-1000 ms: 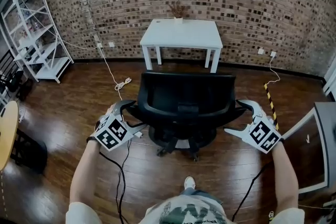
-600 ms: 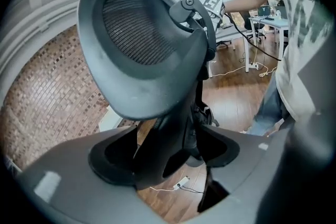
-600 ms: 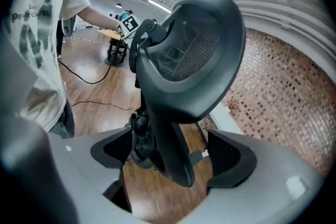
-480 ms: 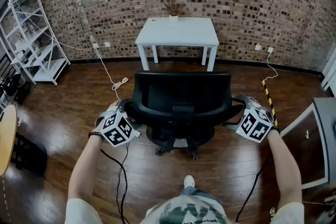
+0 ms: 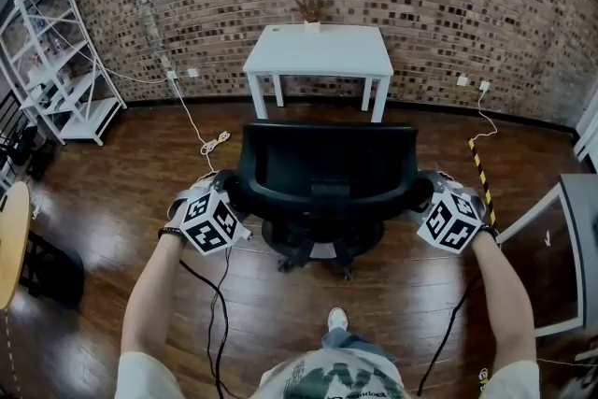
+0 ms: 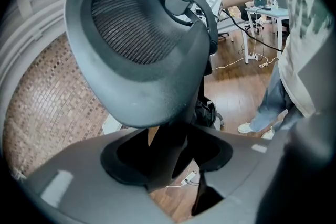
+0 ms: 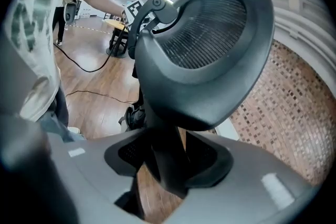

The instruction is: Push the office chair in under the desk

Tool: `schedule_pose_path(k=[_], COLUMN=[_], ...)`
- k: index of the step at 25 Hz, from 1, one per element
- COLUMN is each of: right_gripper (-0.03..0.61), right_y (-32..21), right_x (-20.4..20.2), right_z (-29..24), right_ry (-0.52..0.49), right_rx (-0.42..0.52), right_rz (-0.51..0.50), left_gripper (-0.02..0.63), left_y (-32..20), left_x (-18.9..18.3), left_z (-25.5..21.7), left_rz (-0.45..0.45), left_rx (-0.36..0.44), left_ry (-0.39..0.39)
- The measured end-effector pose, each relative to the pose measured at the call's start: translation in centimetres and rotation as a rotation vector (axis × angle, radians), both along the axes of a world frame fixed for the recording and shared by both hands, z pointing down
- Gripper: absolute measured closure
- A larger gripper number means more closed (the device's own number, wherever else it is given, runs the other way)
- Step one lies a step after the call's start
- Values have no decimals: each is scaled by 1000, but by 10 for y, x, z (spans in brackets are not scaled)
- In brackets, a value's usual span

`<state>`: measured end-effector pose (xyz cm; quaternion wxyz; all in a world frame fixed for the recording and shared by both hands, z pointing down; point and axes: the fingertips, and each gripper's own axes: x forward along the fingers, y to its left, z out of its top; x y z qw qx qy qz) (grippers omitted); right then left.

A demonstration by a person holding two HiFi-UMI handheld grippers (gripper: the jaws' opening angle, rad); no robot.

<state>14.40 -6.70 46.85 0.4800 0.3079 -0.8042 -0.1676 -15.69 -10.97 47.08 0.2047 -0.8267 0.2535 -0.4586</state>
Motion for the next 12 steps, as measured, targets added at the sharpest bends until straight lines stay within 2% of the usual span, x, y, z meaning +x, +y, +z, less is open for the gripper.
schedule_pose_path(k=[12], right_gripper=[364], right_y=[-28], right_x=[5], right_z=[1], right_ry=[-15], right_rx=[29], right_rz=[17], left_gripper=[351], left_y=[-28], left_x=[4], left_z=[1], left_rz=[-19], left_rx=[-8], left_ry=[5])
